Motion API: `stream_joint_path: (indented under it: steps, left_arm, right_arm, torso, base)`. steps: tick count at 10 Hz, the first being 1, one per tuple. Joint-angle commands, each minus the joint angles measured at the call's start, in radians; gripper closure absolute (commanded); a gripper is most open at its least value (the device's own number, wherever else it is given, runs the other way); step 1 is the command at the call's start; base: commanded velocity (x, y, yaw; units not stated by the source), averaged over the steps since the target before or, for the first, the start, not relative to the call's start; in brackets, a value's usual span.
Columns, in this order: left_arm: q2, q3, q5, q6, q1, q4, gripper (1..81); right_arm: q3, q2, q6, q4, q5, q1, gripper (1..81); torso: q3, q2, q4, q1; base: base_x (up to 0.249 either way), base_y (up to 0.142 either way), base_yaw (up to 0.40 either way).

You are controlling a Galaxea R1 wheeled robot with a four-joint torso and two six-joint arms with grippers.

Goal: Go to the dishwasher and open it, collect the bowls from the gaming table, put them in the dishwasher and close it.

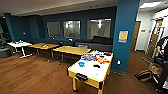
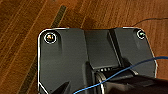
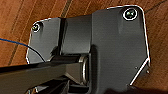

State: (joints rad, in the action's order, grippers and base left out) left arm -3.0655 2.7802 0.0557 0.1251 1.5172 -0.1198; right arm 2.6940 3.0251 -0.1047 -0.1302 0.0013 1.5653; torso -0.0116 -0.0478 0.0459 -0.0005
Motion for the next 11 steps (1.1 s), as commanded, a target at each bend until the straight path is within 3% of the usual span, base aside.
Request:
stream_joint_path:
  steps: [1, 11]
  left_arm:
    - [0.008, 0.004, -0.045, -0.009, -0.055, -0.009, 1.0]
    - [0.011, -0.004, -0.045, -0.009, -0.055, -0.009, 1.0]
  right_arm:
    - [-0.007, 0.010, 0.003, -0.008, -0.049, -0.055, 1.0]
    - [-0.007, 0.010, 0.003, -0.008, -0.049, -0.055, 1.0]
  torso:
    - [0.000, 0.000, 0.000, 0.001]
    - [0.000, 0.000, 0.000, 0.001]
  base:
    - [0.142, 0.065, 0.000]
    - [0.143, 0.064, 0.000]
